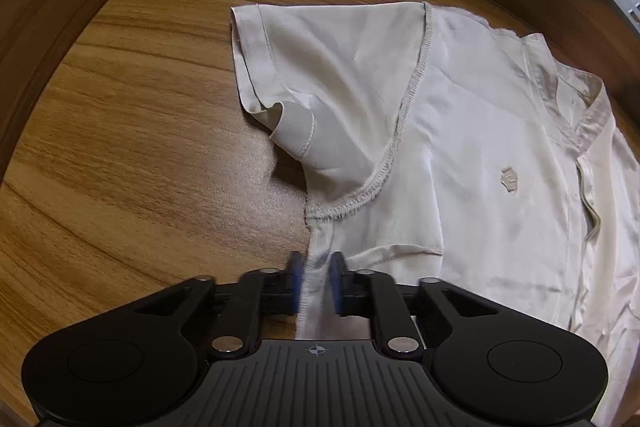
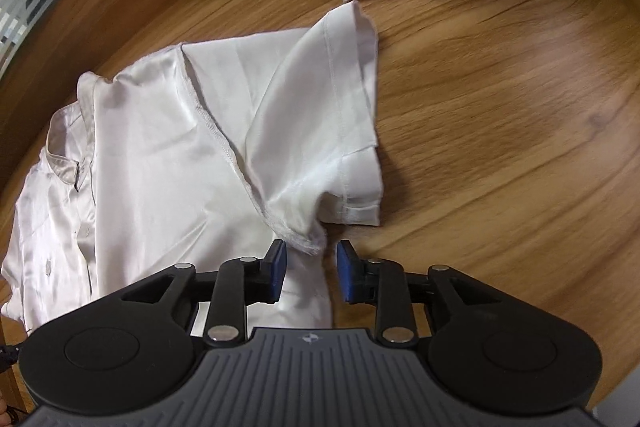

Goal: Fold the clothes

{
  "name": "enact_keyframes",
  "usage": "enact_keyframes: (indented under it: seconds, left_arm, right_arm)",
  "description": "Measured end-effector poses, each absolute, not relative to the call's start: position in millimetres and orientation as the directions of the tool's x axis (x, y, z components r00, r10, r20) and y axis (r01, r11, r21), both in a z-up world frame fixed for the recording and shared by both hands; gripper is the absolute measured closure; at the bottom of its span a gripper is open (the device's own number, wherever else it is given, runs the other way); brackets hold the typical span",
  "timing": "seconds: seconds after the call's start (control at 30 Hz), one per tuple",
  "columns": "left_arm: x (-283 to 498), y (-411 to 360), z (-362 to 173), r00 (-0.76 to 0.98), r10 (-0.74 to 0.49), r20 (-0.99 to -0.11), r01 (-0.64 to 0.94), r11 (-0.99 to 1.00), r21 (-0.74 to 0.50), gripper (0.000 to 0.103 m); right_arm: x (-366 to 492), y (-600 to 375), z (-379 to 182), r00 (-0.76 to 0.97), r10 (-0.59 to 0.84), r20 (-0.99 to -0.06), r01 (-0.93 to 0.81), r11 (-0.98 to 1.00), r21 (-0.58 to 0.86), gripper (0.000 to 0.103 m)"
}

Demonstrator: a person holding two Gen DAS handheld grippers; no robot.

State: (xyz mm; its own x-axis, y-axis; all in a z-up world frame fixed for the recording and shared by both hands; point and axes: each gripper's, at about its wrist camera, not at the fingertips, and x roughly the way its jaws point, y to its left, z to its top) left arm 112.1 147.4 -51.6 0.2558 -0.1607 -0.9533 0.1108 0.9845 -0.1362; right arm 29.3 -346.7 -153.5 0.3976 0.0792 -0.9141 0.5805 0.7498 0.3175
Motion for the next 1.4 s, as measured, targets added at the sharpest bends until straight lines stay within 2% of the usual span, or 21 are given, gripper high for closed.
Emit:
enact_keyframes:
  seconds: [0.07, 0.1, 0.13, 0.33, 0.47, 0.57, 0.8, 1.17, 1.4]
  left_arm:
    - [112, 145, -51, 0.272, -0.14, -0.952, 0.119, 0.987, -0.112, 0.098]
    - [112, 144, -51, 0.281, -0.128, -0.951, 0.123, 0.988, -0.097, 0.099]
    - [113, 143, -51, 0.287, -0.115, -0.951, 0.119, 0.989, -0.084, 0.099]
    - [119, 140, -50, 0.303, -0.059, -0.951, 0.088, 0.996, -0.034, 0.099]
    - [116, 133, -45, 0.295, -0.049, -0.954, 0.114, 0.993, -0.015, 0.096]
    - [107, 129, -27, 0.315, -0.097, -0.944, 0.136, 0.989, -0.056, 0.094]
    - [104, 84, 11, 0.313, -0.23, -0.922, 0.237, 0.958, -0.158, 0.087]
    - [116, -31, -5, 0.199, -0.388, -0.9, 0.437, 0.857, -0.273, 0.087]
    - [122, -73, -21, 0.11, -0.449, -0.887, 0.448, 0.819, -0.359, 0.075]
  right_arm:
    - [36, -343, -156, 0.392, 0.064, -0.918, 0.573, 0.763, 0.298, 0.074]
    - [40, -342, -157, 0.389, 0.055, -0.92, 0.569, 0.771, 0.286, 0.089]
    - [43, -340, -158, 0.384, 0.041, -0.923, 0.562, 0.782, 0.268, 0.096]
    - [59, -336, -159, 0.355, -0.034, -0.934, 0.537, 0.826, 0.174, 0.098]
    - [61, -333, -158, 0.352, -0.046, -0.935, 0.514, 0.844, 0.152, 0.095]
    - [55, -329, -147, 0.361, -0.06, -0.93, 0.475, 0.87, 0.128, 0.083]
    - [32, -309, -115, 0.4, -0.013, -0.916, 0.358, 0.923, 0.144, 0.073]
    - [-6, -256, -113, 0.397, 0.137, -0.908, 0.236, 0.94, 0.245, 0.071]
    - [-25, -230, -129, 0.36, 0.177, -0.916, 0.228, 0.936, 0.27, 0.071]
